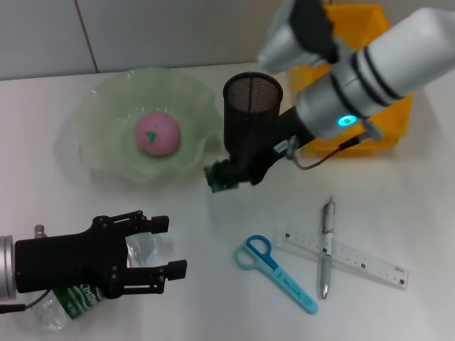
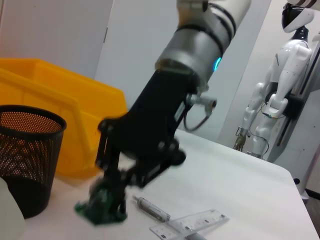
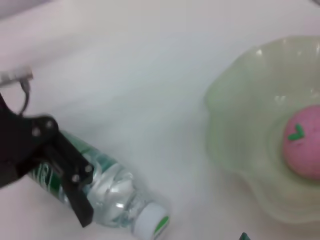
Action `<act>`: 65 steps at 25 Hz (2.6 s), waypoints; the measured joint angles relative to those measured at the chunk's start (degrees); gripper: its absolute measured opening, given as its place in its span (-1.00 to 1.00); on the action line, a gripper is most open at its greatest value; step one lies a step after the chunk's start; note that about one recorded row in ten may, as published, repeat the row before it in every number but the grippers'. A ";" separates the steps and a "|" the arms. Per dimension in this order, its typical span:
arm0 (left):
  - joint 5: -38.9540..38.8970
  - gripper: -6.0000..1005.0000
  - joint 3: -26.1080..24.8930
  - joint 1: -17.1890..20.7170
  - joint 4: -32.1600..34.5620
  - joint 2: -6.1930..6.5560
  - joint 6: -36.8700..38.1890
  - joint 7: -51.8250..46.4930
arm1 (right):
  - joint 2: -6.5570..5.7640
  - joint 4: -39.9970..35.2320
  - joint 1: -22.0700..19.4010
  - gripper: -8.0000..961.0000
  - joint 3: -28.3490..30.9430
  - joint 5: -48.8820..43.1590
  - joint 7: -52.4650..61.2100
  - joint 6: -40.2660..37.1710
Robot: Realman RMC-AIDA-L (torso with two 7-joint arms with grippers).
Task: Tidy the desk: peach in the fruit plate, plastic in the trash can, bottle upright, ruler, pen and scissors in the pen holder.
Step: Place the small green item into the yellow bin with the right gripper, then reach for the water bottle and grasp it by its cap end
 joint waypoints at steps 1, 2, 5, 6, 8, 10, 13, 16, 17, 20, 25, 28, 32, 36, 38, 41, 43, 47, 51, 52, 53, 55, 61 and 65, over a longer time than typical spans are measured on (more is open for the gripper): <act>-0.05 0.71 0.00 0.00 0.00 0.00 0.02 0.02 | 0.06 -2.79 -1.77 -0.83 2.72 0.13 0.00 -1.66; -0.09 0.71 0.00 0.00 0.00 0.00 0.04 0.04 | 0.06 -2.79 -1.77 -0.83 2.72 0.13 0.00 -1.66; -0.15 0.71 0.01 0.00 0.00 -0.04 0.07 0.16 | 0.32 -7.22 -4.98 -0.83 8.06 1.38 -0.26 -3.35; -0.16 0.71 0.02 0.00 0.00 -0.06 0.07 0.18 | 0.32 -8.03 -5.85 -0.83 9.19 2.62 -0.53 -3.63; -0.16 0.71 0.04 -0.01 0.00 -0.08 0.07 0.25 | 0.03 -8.95 -7.75 -0.83 11.17 6.62 -1.63 -3.84; -0.16 0.71 0.04 -0.13 0.00 -0.10 0.07 0.31 | -0.27 -9.11 -9.57 -0.82 13.22 10.94 -3.50 -3.90; -0.16 0.71 0.06 -0.34 0.00 -0.15 0.07 0.35 | -0.39 -9.00 -11.98 -0.82 17.35 15.66 -6.43 -3.90; -0.16 0.71 0.06 -0.48 0.00 -0.22 0.06 0.36 | -0.39 -8.05 -13.97 -0.82 21.83 19.84 -9.84 -3.86; -0.16 0.71 0.06 -0.48 0.00 -0.22 0.06 0.36 | -0.39 -7.68 -14.45 -0.82 22.83 20.82 -10.71 -3.79; -0.13 0.71 0.06 -0.71 0.00 -0.34 -0.07 0.43 | -0.47 -5.94 -15.85 -0.82 27.54 23.63 -14.09 -3.35; -0.14 0.71 0.06 -0.79 0.05 -0.35 -0.24 0.51 | -0.61 -0.74 -16.55 -0.82 37.60 25.84 -20.79 -1.94; -0.10 0.71 0.06 -0.84 0.11 -0.34 -0.29 0.54 | -0.57 2.45 -16.57 -0.82 41.54 26.08 -24.98 1.18; -0.11 0.71 0.05 -0.94 0.08 -0.34 -0.41 0.78 | -0.60 5.94 -16.52 -0.82 42.96 26.11 -29.13 6.70; -0.05 0.71 -0.56 -0.99 0.04 -0.44 -0.37 0.98 | -0.56 7.58 -16.23 -0.78 42.80 26.14 -31.13 11.90; 0.02 0.71 -0.62 -1.02 0.03 -0.49 -0.32 0.98 | -0.54 7.67 -16.15 -0.71 42.66 26.14 -31.32 12.39; 0.04 0.71 -0.64 -1.04 0.00 -0.49 -0.29 1.01 | -0.47 7.99 -15.77 -0.51 42.46 25.98 -31.47 13.18; 0.05 0.71 -0.64 -1.05 0.00 -0.49 -0.29 1.03 | -0.46 8.05 -15.57 -0.38 42.46 25.83 -31.48 13.41; 0.08 0.71 -0.65 -1.06 0.00 -0.48 -0.34 1.07 | -0.39 8.09 -15.53 -0.10 42.47 25.83 -31.49 13.77; 0.12 0.71 -0.65 -1.06 0.01 -0.46 -0.34 1.07 | -0.39 8.05 -15.53 0.14 42.49 25.91 -31.50 13.82; 0.12 0.71 -0.65 -1.06 0.01 -0.45 -0.32 1.07 | -0.39 8.02 -15.53 0.19 42.50 25.93 -31.51 13.83; 0.12 0.71 -0.65 -1.06 0.01 -0.45 -0.31 1.07 | -0.39 7.98 -15.54 0.24 42.50 25.95 -31.51 13.84; 0.12 0.71 -0.65 -1.06 -0.01 -0.44 -0.30 1.07 | -0.39 7.93 -15.59 0.34 42.51 26.03 -31.52 13.84; -0.03 0.71 -0.65 -1.06 0.12 -0.44 -0.13 1.07 | -0.40 7.76 -15.82 0.44 42.58 27.73 -31.42 12.72; -0.12 0.71 -0.70 -1.08 0.27 -0.51 -0.11 1.07 | -0.39 7.94 -16.01 0.44 42.63 28.99 -31.44 9.85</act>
